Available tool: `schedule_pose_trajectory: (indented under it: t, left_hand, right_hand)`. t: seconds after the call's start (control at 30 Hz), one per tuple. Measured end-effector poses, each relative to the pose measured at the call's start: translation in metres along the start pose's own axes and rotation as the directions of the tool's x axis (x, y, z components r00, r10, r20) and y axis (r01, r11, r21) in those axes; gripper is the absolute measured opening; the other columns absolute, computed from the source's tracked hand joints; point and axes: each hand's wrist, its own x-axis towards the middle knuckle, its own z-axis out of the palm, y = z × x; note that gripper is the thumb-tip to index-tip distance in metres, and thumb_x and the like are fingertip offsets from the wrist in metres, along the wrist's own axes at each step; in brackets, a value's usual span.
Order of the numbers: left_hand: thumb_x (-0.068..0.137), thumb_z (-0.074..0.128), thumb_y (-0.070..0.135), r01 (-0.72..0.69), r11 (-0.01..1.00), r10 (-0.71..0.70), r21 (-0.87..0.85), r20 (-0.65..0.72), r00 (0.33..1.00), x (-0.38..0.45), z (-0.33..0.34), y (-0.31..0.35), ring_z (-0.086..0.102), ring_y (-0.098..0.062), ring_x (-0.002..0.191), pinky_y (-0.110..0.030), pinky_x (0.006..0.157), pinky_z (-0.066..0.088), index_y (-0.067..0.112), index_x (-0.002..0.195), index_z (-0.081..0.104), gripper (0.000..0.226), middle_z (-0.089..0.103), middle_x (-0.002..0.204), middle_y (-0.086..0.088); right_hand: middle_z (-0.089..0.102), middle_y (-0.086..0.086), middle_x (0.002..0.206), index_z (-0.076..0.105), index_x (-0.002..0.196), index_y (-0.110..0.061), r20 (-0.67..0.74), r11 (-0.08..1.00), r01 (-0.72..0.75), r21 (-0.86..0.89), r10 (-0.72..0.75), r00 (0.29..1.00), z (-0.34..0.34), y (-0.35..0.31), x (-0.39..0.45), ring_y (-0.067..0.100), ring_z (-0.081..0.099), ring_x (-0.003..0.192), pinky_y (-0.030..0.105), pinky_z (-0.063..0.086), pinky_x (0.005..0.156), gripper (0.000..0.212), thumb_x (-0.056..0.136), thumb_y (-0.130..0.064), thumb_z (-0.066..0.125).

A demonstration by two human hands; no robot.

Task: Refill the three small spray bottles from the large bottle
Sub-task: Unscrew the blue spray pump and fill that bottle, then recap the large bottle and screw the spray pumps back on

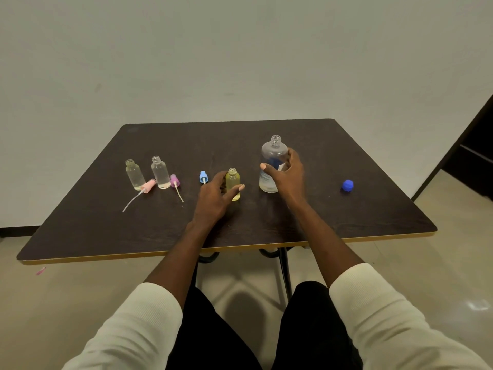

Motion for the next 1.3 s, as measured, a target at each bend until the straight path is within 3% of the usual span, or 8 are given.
schedule_pose_trajectory:
  t: [0.2, 0.33, 0.5, 0.7, 0.83, 0.97, 1.1, 1.3]
  left_hand:
    - [0.085, 0.075, 0.045, -0.015, 1.0, 0.015, 0.014, -0.016, 1.0, 0.0, 0.0, 0.002, 0.061, -0.017, 0.115, -0.023, 0.091, 0.049, 0.013, 0.141, 0.048, 0.069, 0.062, 0.13, -0.004]
    - [0.089, 0.071, 0.046, -0.058, 0.996, 0.067, 0.062, -0.155, 0.986, -0.007, 0.002, 0.005, 0.053, -0.027, 0.129, -0.043, 0.102, 0.049, 0.011, 0.147, 0.039, 0.075, 0.051, 0.144, -0.012]
    - [0.09, 0.072, 0.025, -0.335, 0.927, 0.376, 0.171, -0.446, 0.812, -0.03, 0.02, 0.02, 0.053, -0.034, 0.117, -0.046, 0.096, 0.049, 0.008, 0.13, 0.044, 0.051, 0.052, 0.128, -0.022]
    - [0.088, 0.076, 0.026, -0.221, 0.967, 0.182, -0.127, -0.265, 0.947, -0.037, 0.074, 0.065, 0.048, -0.02, 0.122, -0.035, 0.103, 0.046, 0.005, 0.137, 0.043, 0.063, 0.046, 0.136, -0.004]
    - [0.083, 0.077, 0.044, 0.081, 0.976, -0.11, -0.2, -0.138, 0.984, -0.01, 0.101, 0.077, 0.015, -0.02, 0.151, -0.024, 0.117, 0.016, 0.011, 0.157, 0.012, 0.103, 0.015, 0.164, -0.009]
    - [0.081, 0.08, 0.043, 0.204, 0.945, -0.234, -0.255, -0.093, 0.968, 0.012, 0.12, 0.075, 0.015, -0.022, 0.152, -0.034, 0.121, 0.017, 0.017, 0.159, 0.006, 0.111, 0.014, 0.166, -0.006]
    - [0.083, 0.078, 0.038, 0.199, 0.951, -0.22, -0.237, -0.062, 0.974, 0.02, 0.124, 0.063, 0.044, -0.026, 0.137, -0.046, 0.111, 0.04, 0.018, 0.152, 0.03, 0.086, 0.044, 0.151, -0.005]
    - [0.083, 0.079, 0.035, 0.126, 0.957, -0.138, -0.263, -0.027, 0.99, 0.013, 0.116, 0.069, 0.055, -0.01, 0.108, -0.028, 0.087, 0.045, 0.02, 0.137, 0.047, 0.064, 0.059, 0.128, 0.004]
  right_hand:
    - [0.045, 0.002, 0.147, 0.034, 0.145, -0.018, 0.015, 1.0, -0.015, -0.012, 0.016, 1.0, -0.005, 0.008, -0.013, 0.018, 0.044, 0.132, 0.033, 0.039, 0.105, 0.095, 0.069, -0.05, 0.082]
    - [0.041, 0.003, 0.149, 0.032, 0.147, -0.017, -0.068, 1.0, 0.009, -0.026, -0.01, 0.998, -0.014, 0.01, -0.029, 0.017, 0.04, 0.135, 0.031, 0.036, 0.106, 0.1, 0.068, -0.052, 0.081]
    - [0.042, 0.004, 0.146, 0.036, 0.145, -0.013, -0.16, 0.99, 0.09, -0.109, -0.107, 0.981, -0.03, 0.015, -0.04, 0.014, 0.04, 0.133, 0.024, 0.035, 0.103, 0.088, 0.076, -0.046, 0.078]
    - [0.043, 0.01, 0.145, 0.044, 0.14, -0.009, 0.009, 0.87, 0.212, -0.446, -0.232, 0.973, -0.052, 0.036, -0.033, 0.02, 0.038, 0.135, 0.023, 0.029, 0.107, 0.052, 0.093, -0.023, 0.062]
    - [0.031, 0.016, 0.154, 0.038, 0.144, -0.005, 0.021, 0.721, 0.171, -0.672, -0.212, 0.977, -0.077, 0.051, -0.021, 0.029, 0.026, 0.143, 0.041, 0.025, 0.118, 0.052, 0.094, -0.011, 0.054]
    - [0.012, 0.019, 0.159, 0.021, 0.15, -0.003, -0.099, 0.6, -0.016, -0.8, -0.107, 0.989, -0.102, 0.06, -0.005, 0.033, 0.008, 0.148, 0.044, 0.007, 0.121, 0.065, 0.093, -0.012, 0.051]
    - [0.028, 0.021, 0.152, 0.032, 0.144, -0.001, -0.152, 0.665, -0.158, -0.729, 0.068, 0.986, -0.113, 0.069, 0.004, 0.036, 0.026, 0.141, 0.042, 0.024, 0.117, 0.054, 0.093, -0.008, 0.05]
    - [0.059, 0.008, 0.13, 0.057, 0.13, -0.009, -0.132, 0.885, -0.062, -0.462, 0.0, 0.991, -0.106, 0.058, 0.001, 0.021, 0.054, 0.12, 0.03, 0.042, 0.102, 0.037, 0.093, -0.001, 0.053]
